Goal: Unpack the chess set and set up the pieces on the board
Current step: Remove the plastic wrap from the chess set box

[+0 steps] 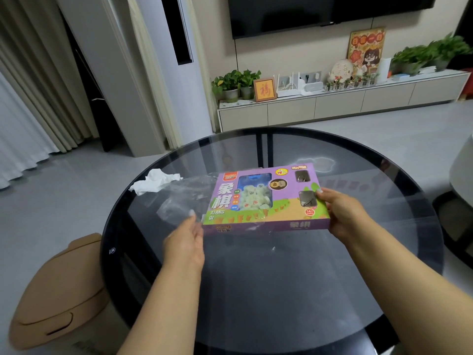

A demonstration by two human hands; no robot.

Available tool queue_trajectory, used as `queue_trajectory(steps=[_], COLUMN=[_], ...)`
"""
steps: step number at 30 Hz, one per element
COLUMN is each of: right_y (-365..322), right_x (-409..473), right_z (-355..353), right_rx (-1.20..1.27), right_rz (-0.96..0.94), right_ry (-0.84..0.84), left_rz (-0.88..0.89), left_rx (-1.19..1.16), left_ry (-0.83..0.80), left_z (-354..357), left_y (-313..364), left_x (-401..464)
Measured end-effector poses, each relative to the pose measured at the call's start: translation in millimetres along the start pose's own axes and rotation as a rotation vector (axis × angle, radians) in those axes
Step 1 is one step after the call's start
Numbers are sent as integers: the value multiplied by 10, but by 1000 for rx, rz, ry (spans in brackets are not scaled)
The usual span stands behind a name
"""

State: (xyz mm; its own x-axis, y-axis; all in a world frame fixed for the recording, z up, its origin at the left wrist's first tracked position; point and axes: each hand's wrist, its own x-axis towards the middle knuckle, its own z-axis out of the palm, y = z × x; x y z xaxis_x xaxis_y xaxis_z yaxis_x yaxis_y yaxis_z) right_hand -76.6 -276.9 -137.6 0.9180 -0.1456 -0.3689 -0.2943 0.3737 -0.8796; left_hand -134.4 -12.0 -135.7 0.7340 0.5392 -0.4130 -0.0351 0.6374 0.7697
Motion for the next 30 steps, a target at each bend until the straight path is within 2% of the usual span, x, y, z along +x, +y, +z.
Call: queue_trajectory(steps=[3,8,15,18,21,23,26,30], right_y=[18,21,46,84,69,36,17,16], right_x=[-17,-35,-88,-55,-54,-143,-267,-219], right_z=[14,29,64,82,112,180,381,928], right_rx=[-33,-145,-361,-480,-882,-994,-891,-710], right_rz=[-22,-81,-139,-188,-274,-392,-562,-508], right_ry=[4,66,126,191,317,373,279,-6], left_rz=[123,341,551,608,586,533,408,283], left_rx=[77,33,-36,-88,-60,-17,-35,-95], left_ry=[5,-77,-127,-247,-374,-411,-523,-683], left_z=[7,30,93,111,131,110,29,-40], left_y=[12,450,1143,1461,1686,1732,1713,1693], left_x=[-33,124,352,482,601,682,802,913])
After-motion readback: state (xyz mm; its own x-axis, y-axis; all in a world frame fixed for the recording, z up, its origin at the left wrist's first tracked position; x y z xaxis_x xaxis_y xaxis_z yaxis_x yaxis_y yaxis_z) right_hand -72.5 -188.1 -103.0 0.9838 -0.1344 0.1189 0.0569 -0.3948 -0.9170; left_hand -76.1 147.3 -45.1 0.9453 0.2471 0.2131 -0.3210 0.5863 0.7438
